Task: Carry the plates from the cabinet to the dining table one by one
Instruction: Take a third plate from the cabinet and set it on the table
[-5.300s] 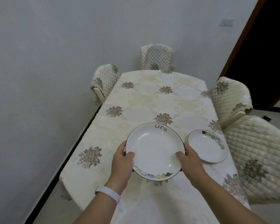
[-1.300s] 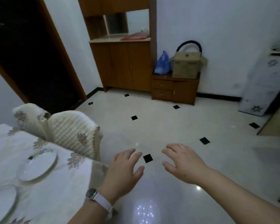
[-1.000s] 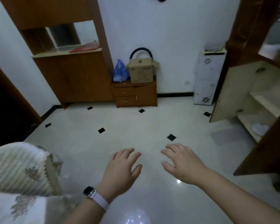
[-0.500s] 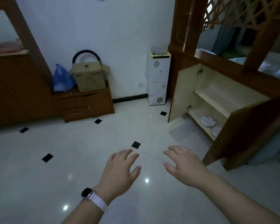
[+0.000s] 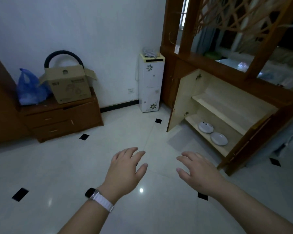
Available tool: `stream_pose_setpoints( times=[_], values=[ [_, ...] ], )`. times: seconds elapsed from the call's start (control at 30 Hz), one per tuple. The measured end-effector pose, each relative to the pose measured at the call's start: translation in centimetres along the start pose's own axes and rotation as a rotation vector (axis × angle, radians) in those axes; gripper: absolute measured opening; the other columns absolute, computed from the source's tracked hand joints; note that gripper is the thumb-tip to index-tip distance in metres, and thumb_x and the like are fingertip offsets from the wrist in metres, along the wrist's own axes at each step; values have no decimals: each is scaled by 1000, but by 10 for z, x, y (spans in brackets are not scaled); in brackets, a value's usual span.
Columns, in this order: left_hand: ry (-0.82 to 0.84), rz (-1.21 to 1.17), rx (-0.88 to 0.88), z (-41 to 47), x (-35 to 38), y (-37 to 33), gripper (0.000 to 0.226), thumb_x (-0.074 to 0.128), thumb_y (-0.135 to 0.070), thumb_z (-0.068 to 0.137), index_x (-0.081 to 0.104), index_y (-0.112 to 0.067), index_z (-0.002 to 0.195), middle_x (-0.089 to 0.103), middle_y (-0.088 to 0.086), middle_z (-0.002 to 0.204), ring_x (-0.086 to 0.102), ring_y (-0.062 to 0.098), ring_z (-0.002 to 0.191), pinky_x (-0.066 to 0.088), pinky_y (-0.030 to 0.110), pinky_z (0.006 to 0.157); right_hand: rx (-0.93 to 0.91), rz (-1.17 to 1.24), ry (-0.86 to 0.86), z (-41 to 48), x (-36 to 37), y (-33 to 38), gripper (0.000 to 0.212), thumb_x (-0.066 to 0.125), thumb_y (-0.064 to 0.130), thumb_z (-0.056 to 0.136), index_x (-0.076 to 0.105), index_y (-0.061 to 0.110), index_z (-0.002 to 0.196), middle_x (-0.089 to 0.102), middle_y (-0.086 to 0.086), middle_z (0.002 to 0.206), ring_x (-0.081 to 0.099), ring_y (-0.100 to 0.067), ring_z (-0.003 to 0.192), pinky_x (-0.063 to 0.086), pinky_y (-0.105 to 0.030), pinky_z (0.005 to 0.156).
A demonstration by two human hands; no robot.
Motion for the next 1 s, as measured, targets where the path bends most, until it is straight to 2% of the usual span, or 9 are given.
stream_pose_setpoints(
  times=[0.17, 0.5, 0.77, 1.0],
  values=[
    [49, -19, 47, 40, 9, 13, 54, 33, -55, 89, 53, -32, 133, 52, -3, 138, 45, 18, 128, 29, 41, 109, 85, -12, -38, 36, -4, -18, 51, 34, 58, 95, 39, 37, 142, 38, 12, 148, 31, -7, 136, 26, -32, 109],
    [139, 40, 109, 136, 53, 27, 56, 32, -59, 90, 56, -29, 131, 55, 1, 136, 47, 20, 127, 34, 40, 103, 123, 56, -40, 119, 10, -60, 50, 35, 56, 96, 41, 36, 142, 38, 10, 150, 32, -10, 136, 26, -32, 109],
    [165, 118, 189, 266, 96, 10, 50, 37, -56, 92, 58, -29, 128, 59, 1, 131, 53, 21, 122, 39, 41, 100, 148, 112, -46, 211, 0, -144, 51, 34, 55, 96, 43, 33, 140, 40, 7, 148, 34, -13, 135, 27, -33, 108],
    [129, 167, 294, 379, 116, -36, 51, 38, -56, 92, 58, -27, 128, 62, 2, 127, 57, 22, 117, 44, 41, 95, 204, 110, -92, 268, -36, -233, 53, 33, 53, 95, 43, 29, 141, 42, 6, 147, 37, -14, 133, 30, -32, 104]
  ],
)
Point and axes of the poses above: each hand's wrist, its own z-axis towards the middle knuckle, its own x-axis out of the palm, y = z × x, the point moved 10 cm from there along z, towards the middle knuckle
